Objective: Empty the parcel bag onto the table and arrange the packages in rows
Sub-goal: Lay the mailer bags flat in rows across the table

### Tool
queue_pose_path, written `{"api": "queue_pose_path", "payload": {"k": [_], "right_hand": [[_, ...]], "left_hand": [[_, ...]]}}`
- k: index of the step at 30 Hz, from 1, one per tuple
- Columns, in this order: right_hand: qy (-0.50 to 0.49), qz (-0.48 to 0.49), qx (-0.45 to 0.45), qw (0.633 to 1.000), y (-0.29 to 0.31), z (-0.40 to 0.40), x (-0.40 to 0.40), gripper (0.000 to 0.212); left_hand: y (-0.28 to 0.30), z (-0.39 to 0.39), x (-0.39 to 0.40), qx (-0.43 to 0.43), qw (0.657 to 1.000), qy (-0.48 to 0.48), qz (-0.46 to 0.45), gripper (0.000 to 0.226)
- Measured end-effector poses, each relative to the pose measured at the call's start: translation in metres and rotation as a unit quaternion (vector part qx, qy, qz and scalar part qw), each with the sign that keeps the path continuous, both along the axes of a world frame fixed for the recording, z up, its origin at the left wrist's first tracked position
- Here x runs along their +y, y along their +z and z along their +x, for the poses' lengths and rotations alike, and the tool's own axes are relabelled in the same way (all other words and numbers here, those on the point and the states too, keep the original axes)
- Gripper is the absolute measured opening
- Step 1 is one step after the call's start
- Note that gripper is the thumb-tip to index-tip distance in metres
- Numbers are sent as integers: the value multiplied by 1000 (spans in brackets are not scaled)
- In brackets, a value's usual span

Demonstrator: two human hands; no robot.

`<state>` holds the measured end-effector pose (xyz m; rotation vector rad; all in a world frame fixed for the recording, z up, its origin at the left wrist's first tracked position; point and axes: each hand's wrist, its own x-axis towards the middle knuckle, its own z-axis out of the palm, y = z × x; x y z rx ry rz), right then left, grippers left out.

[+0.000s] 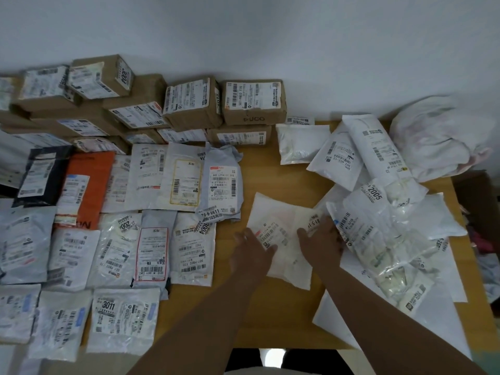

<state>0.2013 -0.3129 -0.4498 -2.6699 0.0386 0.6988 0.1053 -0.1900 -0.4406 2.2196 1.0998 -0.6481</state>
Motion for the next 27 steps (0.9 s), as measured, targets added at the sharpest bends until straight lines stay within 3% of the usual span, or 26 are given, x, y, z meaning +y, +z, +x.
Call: {"api": "queue_pose_path", "payload": {"k": [4,8,15,19,21,24,27], "right_hand": [[12,20,9,1000,4,-5,8,97],[36,29,-32,998,10,8,21,86],[34,55,-24,998,0,43,48,84],[48,27,-72,996,-10,55,62,75],[64,6,-95,993,-13,52,70,76],[165,-21,-101,981,-21,38,72,89],[285,-37,-61,956,-36,26,70,100]], "left_hand": [[0,12,2,12,998,50,-29,73],[0,18,9,-32,995,79,-54,57],[5,27,16,-112,991,40,-57,50],[7,24,45,-199,966,-22,162,52],[7,29,69,-192,960,-34,201,59],[-1,37,103,-116,980,-49,153,68],[-7,41,117,-93,987,-63,116,71]]}}
